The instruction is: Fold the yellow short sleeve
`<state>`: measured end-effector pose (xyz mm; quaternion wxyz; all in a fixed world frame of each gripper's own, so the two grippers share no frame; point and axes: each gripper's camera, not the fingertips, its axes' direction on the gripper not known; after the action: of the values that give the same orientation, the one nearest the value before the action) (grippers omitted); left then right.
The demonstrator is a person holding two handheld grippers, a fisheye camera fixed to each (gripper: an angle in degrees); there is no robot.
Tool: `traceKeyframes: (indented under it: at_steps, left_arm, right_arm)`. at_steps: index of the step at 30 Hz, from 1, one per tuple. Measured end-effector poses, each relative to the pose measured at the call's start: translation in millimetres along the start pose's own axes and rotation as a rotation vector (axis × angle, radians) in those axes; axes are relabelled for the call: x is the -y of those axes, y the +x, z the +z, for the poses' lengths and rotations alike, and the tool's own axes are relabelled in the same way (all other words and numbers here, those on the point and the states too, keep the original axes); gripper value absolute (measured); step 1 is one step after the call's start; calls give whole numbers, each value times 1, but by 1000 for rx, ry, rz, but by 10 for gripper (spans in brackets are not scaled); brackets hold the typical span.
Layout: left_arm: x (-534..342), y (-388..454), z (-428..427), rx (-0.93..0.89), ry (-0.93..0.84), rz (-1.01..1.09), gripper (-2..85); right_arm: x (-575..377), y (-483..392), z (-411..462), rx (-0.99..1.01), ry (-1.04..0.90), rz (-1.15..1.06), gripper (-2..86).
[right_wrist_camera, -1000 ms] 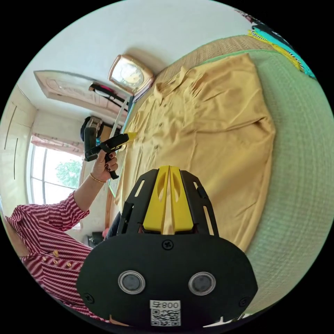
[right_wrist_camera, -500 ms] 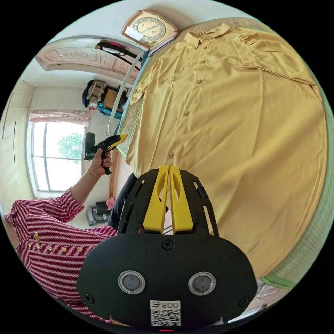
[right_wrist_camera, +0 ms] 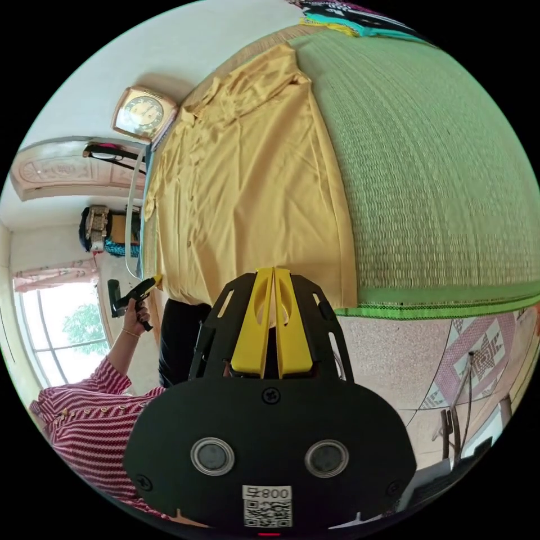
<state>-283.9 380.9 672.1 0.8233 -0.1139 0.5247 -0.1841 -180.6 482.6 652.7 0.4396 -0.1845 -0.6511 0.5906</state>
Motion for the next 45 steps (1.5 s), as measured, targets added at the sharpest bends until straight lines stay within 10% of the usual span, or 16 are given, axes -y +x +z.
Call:
traceKeyframes:
  at_steps: [14, 27, 45]
  left_arm:
    - [105, -112, -188, -111, 377, -228, 72]
    - [206, -178, -195, -161, 518, -362, 65]
    - [259, 63, -144, -55, 459, 234, 17]
  right_arm:
    - [45, 4, 4, 14, 50, -59, 1]
    - [190, -119, 116, 94, -64, -387, 7]
    - [359, -206, 192, 225, -159, -621, 82]
